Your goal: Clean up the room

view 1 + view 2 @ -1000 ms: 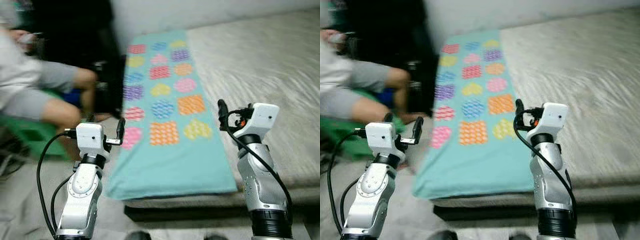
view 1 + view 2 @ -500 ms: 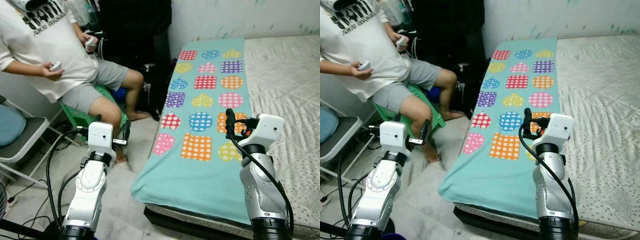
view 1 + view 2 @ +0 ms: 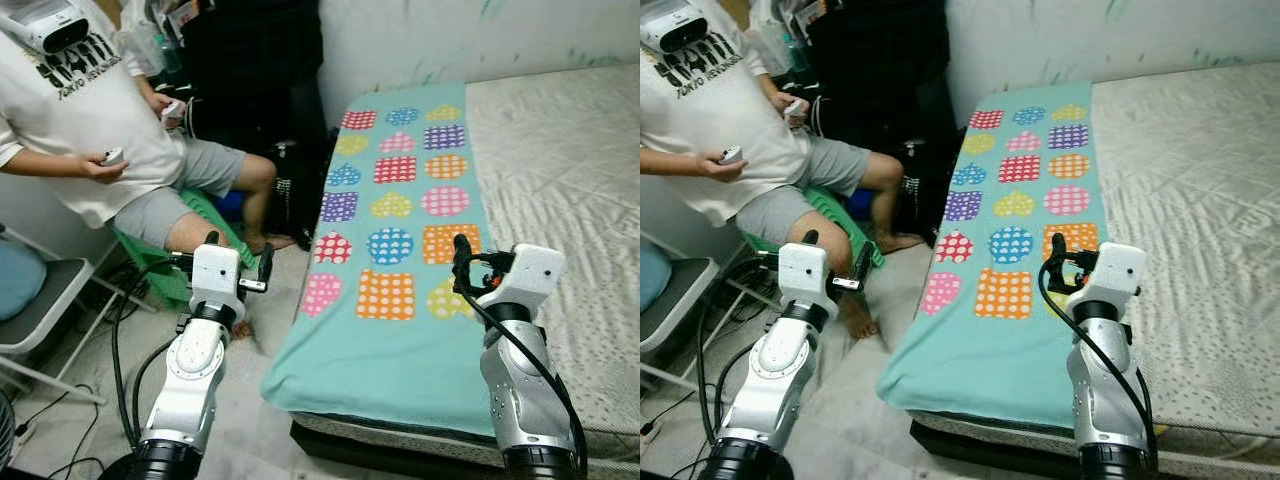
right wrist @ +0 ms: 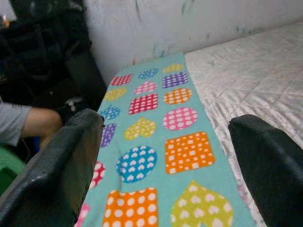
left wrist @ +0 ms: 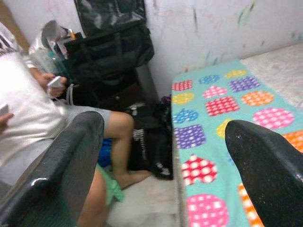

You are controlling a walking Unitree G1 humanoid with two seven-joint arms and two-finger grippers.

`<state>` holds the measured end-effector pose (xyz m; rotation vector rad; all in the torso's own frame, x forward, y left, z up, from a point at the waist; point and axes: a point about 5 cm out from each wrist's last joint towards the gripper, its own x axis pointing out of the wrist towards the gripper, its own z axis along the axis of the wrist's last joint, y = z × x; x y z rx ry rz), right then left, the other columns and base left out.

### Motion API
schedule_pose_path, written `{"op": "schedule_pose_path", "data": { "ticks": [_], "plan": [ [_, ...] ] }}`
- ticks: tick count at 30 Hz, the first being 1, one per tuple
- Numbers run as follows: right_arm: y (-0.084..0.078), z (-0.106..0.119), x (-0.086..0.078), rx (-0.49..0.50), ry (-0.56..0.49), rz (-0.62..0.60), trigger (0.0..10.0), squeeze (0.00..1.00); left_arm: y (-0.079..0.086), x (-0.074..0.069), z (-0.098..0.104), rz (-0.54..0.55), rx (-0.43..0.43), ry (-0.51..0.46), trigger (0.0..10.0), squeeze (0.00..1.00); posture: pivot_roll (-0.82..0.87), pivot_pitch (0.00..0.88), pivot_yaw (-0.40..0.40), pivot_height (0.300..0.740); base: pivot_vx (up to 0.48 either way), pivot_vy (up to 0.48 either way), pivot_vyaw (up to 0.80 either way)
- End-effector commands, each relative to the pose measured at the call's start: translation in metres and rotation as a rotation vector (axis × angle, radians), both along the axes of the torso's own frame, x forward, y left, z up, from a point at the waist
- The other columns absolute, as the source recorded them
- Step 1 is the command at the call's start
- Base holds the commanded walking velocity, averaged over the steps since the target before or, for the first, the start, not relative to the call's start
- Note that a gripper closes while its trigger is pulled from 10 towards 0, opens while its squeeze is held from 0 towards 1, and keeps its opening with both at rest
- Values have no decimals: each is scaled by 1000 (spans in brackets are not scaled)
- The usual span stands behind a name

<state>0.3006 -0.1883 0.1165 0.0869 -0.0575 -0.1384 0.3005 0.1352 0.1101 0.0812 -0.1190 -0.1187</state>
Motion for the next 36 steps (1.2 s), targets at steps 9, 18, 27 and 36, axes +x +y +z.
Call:
{"op": "schedule_pose_path", "data": {
  "ticks": [9,18,27,36],
  "plan": [
    [44,-6,21,-53,73,237,10000,0,30,-23,-18,194,-40,29,10000,0,-156,0,84,740,0,0,0],
    [69,-3,31,-61,59,328,10000,0,49,-33,-21,287,-39,35,10000,0,-97,0,43,740,0,0,0],
    [59,-6,30,-106,48,282,10000,0,43,-31,-21,260,-49,43,10000,0,-126,0,65,740,0,0,0],
    [53,-4,30,-86,31,224,10000,0,40,-27,-19,234,-48,41,10000,0,-145,0,88,740,0,0,0]
  ]
}}
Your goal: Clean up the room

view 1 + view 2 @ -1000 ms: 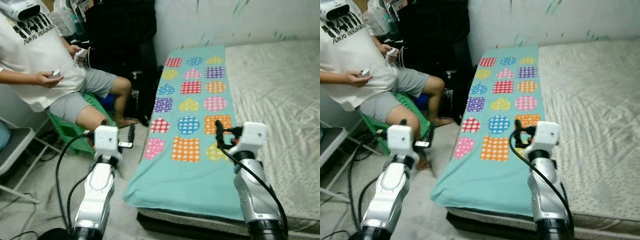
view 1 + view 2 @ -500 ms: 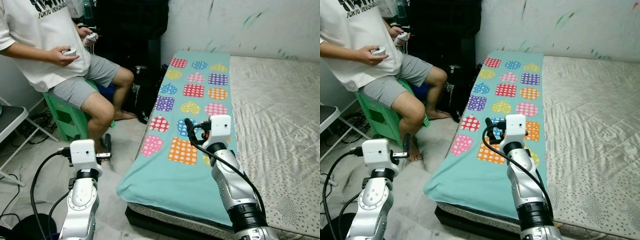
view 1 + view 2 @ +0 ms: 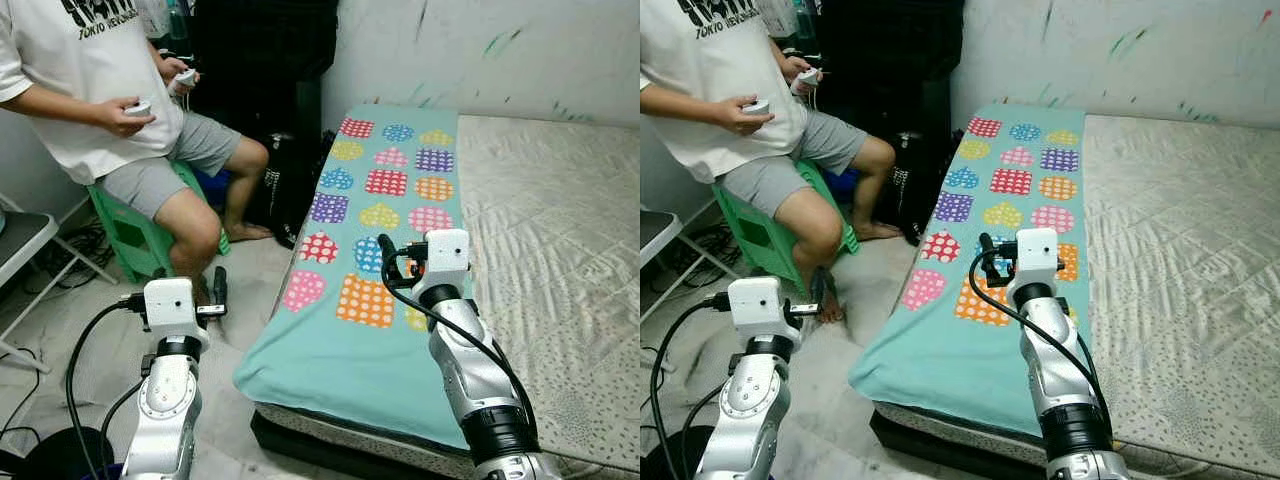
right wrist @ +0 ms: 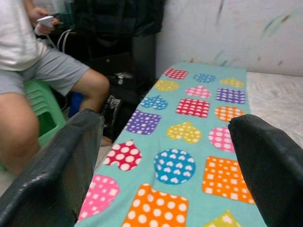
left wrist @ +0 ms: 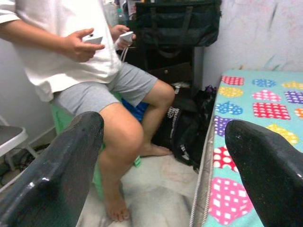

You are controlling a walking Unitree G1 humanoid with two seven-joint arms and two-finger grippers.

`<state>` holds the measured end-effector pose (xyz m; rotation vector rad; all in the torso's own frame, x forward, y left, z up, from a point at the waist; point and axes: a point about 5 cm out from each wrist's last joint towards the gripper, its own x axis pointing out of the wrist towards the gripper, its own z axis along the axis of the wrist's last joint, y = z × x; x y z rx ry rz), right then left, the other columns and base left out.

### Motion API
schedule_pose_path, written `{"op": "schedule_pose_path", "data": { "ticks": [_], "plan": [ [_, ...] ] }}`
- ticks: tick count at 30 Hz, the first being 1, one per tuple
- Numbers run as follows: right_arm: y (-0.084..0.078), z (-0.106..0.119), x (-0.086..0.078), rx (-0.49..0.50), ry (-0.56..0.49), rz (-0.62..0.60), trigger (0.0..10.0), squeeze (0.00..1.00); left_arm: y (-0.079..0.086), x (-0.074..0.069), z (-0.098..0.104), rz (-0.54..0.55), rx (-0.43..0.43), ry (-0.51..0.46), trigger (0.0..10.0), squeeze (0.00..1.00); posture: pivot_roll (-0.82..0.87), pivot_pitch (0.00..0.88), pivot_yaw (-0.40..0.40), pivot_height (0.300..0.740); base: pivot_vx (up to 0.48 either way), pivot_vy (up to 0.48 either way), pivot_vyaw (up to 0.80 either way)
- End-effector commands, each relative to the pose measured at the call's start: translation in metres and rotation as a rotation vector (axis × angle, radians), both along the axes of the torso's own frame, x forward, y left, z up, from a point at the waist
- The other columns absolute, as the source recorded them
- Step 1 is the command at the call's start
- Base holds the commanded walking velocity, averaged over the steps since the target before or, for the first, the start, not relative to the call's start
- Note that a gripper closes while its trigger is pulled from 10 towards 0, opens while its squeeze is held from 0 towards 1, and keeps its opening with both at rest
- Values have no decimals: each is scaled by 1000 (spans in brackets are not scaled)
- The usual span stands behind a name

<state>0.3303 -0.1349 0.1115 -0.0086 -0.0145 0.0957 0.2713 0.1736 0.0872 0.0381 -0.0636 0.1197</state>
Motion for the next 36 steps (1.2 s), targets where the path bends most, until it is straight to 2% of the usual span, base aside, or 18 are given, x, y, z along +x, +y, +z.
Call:
{"op": "schedule_pose_path", "data": {
  "ticks": [1,15,19,20,22,25,29,36],
  "plan": [
    [-1,1,0,17,-6,-13,10000,0,1,3,4,-6,6,-7,10000,0,-145,0,88,740,0,0,0],
    [-12,-10,-5,33,61,-66,10000,0,-8,5,10,-65,-53,-22,10000,0,-162,0,98,740,0,0,0],
    [-14,-9,-9,-60,23,-64,10000,0,-7,1,11,-76,-54,-37,10000,0,-163,0,97,740,0,0,0],
    [-14,-8,-12,10,24,-55,10000,0,-6,-1,10,-74,-52,-35,10000,0,-163,0,97,740,0,0,0],
    [-14,-8,-13,20,21,-57,10000,0,-5,-2,9,-72,-50,-32,10000,0,-163,0,97,740,0,0,0],
    [-19,-7,-17,-34,5,-67,10000,0,-3,-5,6,-66,-29,-17,10000,0,-169,0,95,740,0,0,0],
    [-24,-12,-20,-42,35,-88,10000,0,-4,-6,4,-80,-28,-6,10000,0,-169,0,95,740,0,0,0],
    [-22,-11,-22,-29,28,-63,10000,0,-9,-5,6,-99,-34,-11,10000,0,-171,0,97,740,0,0,0]
  ]
}}
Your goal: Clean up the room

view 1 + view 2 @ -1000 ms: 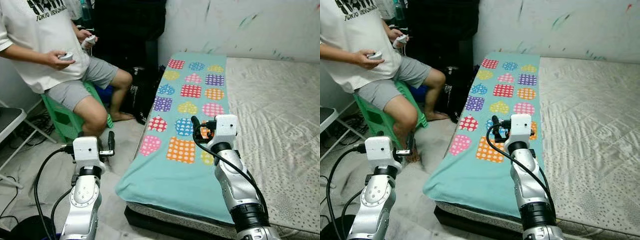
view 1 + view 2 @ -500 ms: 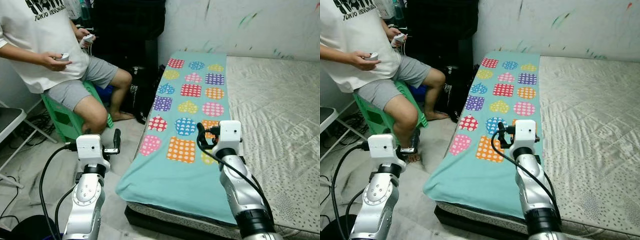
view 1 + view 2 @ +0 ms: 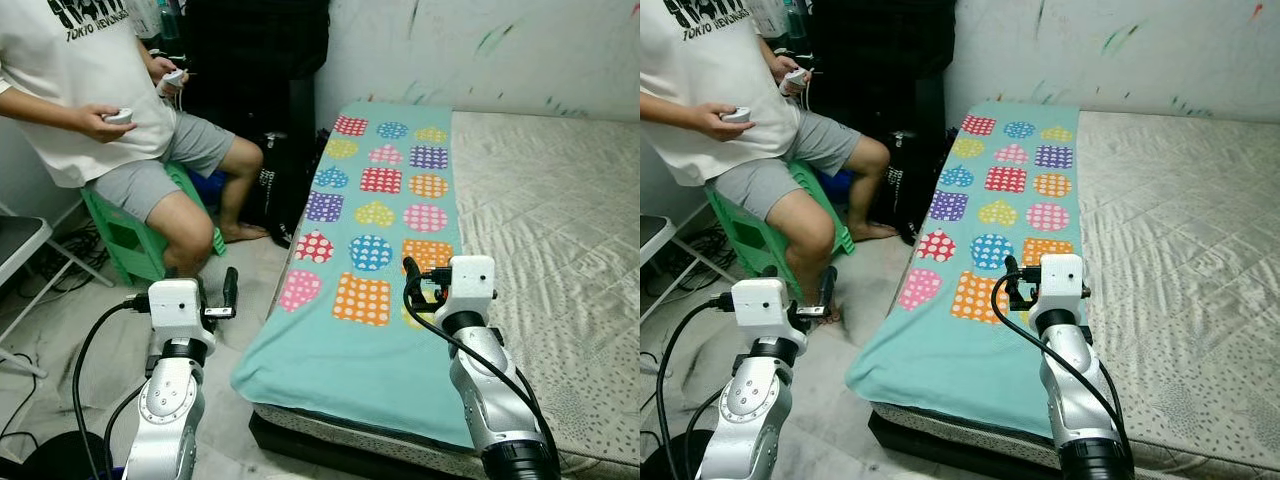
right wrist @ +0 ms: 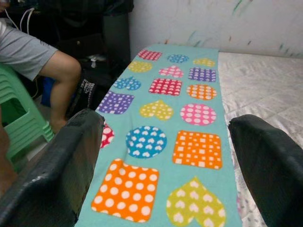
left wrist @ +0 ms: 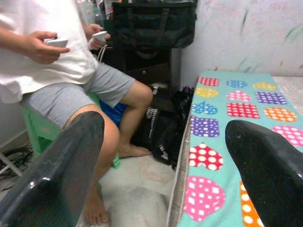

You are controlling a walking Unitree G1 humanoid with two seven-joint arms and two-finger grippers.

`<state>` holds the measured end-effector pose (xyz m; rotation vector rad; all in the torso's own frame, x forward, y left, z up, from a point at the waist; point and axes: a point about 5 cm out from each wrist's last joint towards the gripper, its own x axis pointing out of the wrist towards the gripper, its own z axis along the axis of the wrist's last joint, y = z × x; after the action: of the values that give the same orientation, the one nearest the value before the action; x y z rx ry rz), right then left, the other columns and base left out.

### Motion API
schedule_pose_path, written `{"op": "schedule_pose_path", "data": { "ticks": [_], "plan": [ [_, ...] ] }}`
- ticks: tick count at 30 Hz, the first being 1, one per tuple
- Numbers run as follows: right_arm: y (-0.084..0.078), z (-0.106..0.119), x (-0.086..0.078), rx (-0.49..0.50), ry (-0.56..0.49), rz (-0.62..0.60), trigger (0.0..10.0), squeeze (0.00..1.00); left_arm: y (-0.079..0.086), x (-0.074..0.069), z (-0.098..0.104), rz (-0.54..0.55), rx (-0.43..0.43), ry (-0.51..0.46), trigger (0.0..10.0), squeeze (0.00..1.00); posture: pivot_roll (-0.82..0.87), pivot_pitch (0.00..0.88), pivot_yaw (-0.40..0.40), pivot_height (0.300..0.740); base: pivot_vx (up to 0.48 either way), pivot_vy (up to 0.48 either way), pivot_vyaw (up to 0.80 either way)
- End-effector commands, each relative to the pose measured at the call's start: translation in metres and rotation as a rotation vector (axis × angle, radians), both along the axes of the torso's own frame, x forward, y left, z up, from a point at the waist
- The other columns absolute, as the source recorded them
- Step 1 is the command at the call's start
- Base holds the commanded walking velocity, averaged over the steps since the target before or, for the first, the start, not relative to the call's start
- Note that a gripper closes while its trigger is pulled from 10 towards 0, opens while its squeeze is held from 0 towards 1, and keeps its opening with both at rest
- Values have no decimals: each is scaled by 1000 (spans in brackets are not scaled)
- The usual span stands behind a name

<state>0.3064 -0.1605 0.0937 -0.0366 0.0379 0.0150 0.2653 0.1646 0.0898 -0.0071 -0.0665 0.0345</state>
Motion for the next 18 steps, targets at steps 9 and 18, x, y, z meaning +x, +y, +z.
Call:
{"op": "schedule_pose_path", "data": {
  "ticks": [9,18],
  "plan": [
    [4,9,3,-3,-27,27,10000,0,0,2,4,-17,13,-8,10000,0,-171,0,100,740,0,0,0],
    [4,8,2,10,-24,20,10000,0,-2,5,4,-7,-6,7,10000,0,-174,0,103,740,0,0,0]
  ]
}}
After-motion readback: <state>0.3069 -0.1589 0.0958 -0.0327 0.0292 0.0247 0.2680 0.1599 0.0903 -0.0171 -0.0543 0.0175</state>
